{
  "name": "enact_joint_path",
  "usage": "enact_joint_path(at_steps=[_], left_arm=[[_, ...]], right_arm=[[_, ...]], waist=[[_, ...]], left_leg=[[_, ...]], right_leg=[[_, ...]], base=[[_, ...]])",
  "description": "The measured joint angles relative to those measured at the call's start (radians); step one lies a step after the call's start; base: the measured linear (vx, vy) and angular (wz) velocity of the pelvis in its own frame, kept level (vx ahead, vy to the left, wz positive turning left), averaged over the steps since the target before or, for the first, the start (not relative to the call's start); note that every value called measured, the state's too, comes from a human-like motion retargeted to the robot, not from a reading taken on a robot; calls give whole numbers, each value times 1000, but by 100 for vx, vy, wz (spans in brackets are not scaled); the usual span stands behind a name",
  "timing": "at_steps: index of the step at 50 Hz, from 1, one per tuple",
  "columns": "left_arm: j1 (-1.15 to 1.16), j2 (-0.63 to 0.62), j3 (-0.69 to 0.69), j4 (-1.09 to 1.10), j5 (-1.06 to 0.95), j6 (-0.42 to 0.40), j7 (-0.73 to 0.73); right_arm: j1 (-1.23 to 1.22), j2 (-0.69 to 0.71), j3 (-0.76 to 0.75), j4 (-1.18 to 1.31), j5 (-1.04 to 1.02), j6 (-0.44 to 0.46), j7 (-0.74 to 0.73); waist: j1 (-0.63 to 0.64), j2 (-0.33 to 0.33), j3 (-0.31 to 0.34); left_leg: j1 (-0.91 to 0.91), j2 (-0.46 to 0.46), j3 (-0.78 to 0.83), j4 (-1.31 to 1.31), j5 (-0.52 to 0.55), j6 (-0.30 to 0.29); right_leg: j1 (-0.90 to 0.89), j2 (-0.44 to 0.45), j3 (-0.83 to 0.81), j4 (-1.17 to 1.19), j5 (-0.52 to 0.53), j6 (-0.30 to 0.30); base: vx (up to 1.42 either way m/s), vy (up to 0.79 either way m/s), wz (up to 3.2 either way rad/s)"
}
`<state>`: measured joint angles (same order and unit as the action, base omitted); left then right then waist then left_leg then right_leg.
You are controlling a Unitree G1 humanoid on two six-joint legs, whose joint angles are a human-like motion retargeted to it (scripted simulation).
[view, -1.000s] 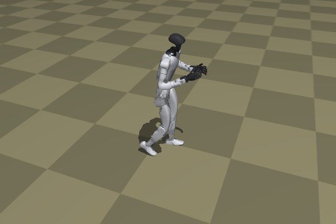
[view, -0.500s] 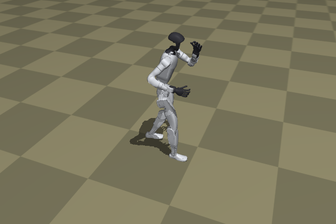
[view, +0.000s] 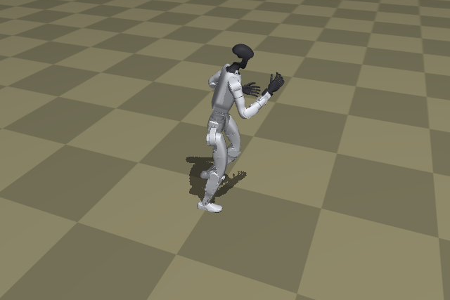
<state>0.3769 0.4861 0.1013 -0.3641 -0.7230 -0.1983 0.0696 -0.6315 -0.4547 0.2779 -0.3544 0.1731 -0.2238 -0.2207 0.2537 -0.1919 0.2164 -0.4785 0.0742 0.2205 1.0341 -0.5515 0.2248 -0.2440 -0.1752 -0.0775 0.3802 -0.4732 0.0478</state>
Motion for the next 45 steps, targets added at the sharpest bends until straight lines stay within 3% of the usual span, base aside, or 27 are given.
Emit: enact_joint_path(at_steps=[4,7,10,12,14,15,18,21,25,28,30,32,35,38,40,42,45], left_arm=[[-150,-152,39,-19,86,-26,73],[-374,-133,-6,-19,285,-6,86],[-644,-88,-160,-18,608,25,96],[-830,-79,-283,-35,734,40,72],[-1021,-92,-389,-60,718,45,25],[-1109,-105,-431,-71,702,50,-6],[-1277,-134,-524,-98,482,69,-50],[-1229,-106,-577,-105,190,91,-27],[-1060,-34,-602,-72,140,97,-28],[-967,-52,-578,-57,192,82,-29],[-922,-83,-553,-64,208,73,-25],[-909,-107,-516,-82,230,60,-2],[-929,-136,-469,-81,286,51,49],[-862,-197,-418,-8,303,49,120],[-738,-199,-350,44,296,47,138],[-579,-162,-284,72,272,34,146],[-361,-58,-206,86,219,12,148]], right_arm=[[363,6,-62,123,-45,25,11],[629,1,-94,249,-84,68,13],[862,23,-108,336,-14,100,-8],[991,28,-134,343,29,102,-22],[1084,33,-178,321,60,98,-10],[1107,43,-186,316,66,103,-10],[1062,73,-185,339,-35,151,17],[934,113,-107,337,-19,167,-61],[824,78,-62,257,22,118,-8],[845,28,-89,153,65,88,38],[883,2,-100,72,95,83,53],[913,-25,-104,-16,124,84,76],[911,-78,-108,-113,181,95,137],[802,-90,-95,-121,202,73,82],[663,-87,-83,-82,169,80,47],[533,-28,-68,-53,127,74,9],[385,118,-39,-57,90,40,-47]], waist=[[-122,-5,-81],[-223,-8,-168],[-328,14,-210],[-358,69,-187],[-352,144,-132],[-344,177,-100],[-337,197,0],[-327,192,30],[-333,203,6],[-362,204,-11],[-369,194,-12],[-358,193,3],[-319,189,28],[-276,184,27],[-250,166,17],[-222,118,10],[-177,17,19]], left_leg=[[243,48,74,-232,29,-78],[378,111,237,-403,106,-150],[457,196,491,-497,238,-203],[465,213,529,-531,206,-252],[431,217,421,-523,96,-280],[421,195,353,-553,50,-282],[354,122,121,-469,-47,-169],[317,27,-41,-469,-16,-109],[326,-90,-253,-628,162,-109],[329,-194,-440,-697,300,-155],[338,-253,-489,-714,333,-198],[323,-266,-407,-659,275,-212],[232,-214,-177,-444,125,-153],[137,-96,12,-281,20,-54],[104,-45,55,-305,-2,-41],[116,-23,70,-446,65,-65],[179,34,175,-697,274,-98]], right_leg=[[15,-21,-127,-168,141,29],[35,-81,-303,-265,203,91],[82,-171,-552,-307,227,137],[122,-243,-713,-231,210,125],[121,-336,-762,-13,126,87],[121,-359,-737,48,91,75],[15,-362,-350,306,-40,70],[-65,-220,-52,402,-64,68],[-52,-26,50,279,15,43],[13,92,156,45,157,52],[48,140,298,-81,262,49],[60,134,341,-84,283,18],[54,63,190,70,135,-14],[58,3,2,148,29,10],[55,-8,-62,135,39,34],[58,-12,-81,79,101,57],[72,-15,-89,-15,207,72]], base=[[-59,18,150],[-56,36,299],[-52,57,398],[-42,81,386],[-37,89,344],[-35,78,334],[-20,60,341],[-1,41,293],[9,31,329],[16,23,432],[20,18,434],[20,13,402],[18,7,380],[16,1,311],[13,-2,173],[12,-2,84],[11,0,46]])
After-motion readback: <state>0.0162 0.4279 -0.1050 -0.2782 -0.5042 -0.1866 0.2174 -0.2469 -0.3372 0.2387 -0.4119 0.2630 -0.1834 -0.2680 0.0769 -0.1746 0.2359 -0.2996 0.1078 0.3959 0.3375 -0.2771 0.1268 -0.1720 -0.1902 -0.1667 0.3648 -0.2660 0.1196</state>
